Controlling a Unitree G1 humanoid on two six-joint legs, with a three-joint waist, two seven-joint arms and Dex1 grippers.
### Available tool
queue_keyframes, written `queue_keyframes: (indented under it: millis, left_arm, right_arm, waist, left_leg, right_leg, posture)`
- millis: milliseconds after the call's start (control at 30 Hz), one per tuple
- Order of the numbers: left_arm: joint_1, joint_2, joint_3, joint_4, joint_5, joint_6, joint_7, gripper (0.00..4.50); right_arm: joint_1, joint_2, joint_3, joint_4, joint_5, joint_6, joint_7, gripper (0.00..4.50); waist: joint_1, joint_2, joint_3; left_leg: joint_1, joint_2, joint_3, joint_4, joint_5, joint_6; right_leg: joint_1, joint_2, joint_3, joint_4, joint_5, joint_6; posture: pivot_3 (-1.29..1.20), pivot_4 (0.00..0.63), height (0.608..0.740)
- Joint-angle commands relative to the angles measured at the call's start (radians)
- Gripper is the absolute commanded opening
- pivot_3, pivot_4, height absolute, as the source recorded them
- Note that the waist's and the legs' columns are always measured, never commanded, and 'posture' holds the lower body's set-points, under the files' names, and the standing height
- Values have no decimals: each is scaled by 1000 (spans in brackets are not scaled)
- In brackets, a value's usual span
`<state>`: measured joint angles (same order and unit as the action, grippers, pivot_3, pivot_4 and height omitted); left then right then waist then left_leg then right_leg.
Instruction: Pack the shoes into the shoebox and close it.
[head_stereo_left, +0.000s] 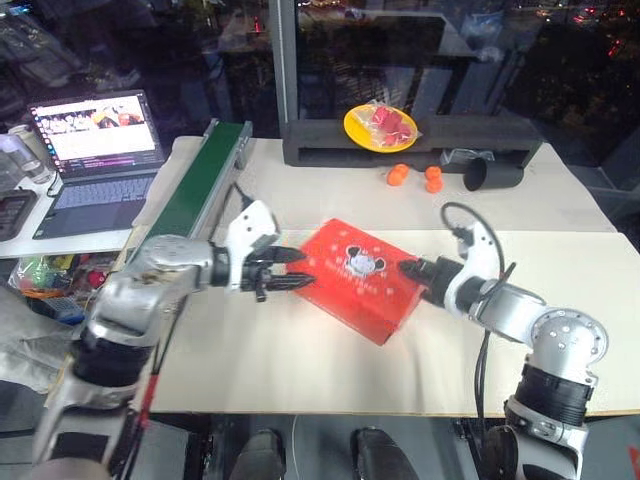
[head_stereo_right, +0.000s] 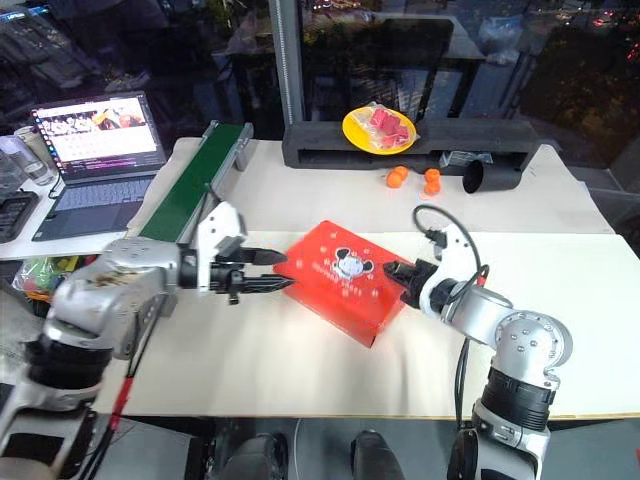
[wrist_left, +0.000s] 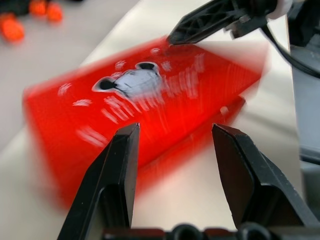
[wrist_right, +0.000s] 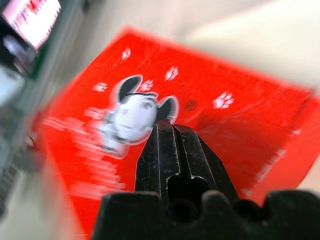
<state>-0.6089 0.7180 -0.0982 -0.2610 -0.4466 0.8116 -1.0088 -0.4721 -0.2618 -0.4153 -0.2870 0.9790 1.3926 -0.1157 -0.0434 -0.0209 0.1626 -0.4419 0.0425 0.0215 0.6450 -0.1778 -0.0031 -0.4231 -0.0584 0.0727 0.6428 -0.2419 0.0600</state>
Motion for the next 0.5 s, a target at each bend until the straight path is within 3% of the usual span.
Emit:
queue_keyframes:
  millis: [33,200,400,500]
  left_arm:
    - [-5,1,35,-33,-20,-3,22,2448]
    - [7,-16,30,-44,-20,-9,57,2448]
    - [23,-24,23,-53,-9,-21,82,2448]
    - [25,-27,26,-46,-3,-32,97,2448]
  right_arm:
    - [-33,-9,72,-18,-48,-9,5,14]
    - [-56,-46,276,100,-200,-39,50,14]
    - [-56,-119,404,168,-312,-67,129,14]
    - [-65,-132,399,149,-324,-61,151,14]
  waist:
    - [5,0,0]
    - [2,-1,0]
    - [-2,-4,-2]
    - [0,-9,-5]
  left_leg:
    - [0,0,0,0,0,0]
    - [0,0,0,0,0,0]
    - [2,1,0,0,0,0]
    - [4,1,0,0,0,0]
  right_leg:
    - [0,0,0,0,0,0]
    - [0,0,0,-1,0,0]
    - [2,1,0,0,0,0]
    - [4,1,0,0,0,0]
  posture:
    - [0,150,719]
    - [0,150,719]
    - [0,150,719]
    - [0,150,719]
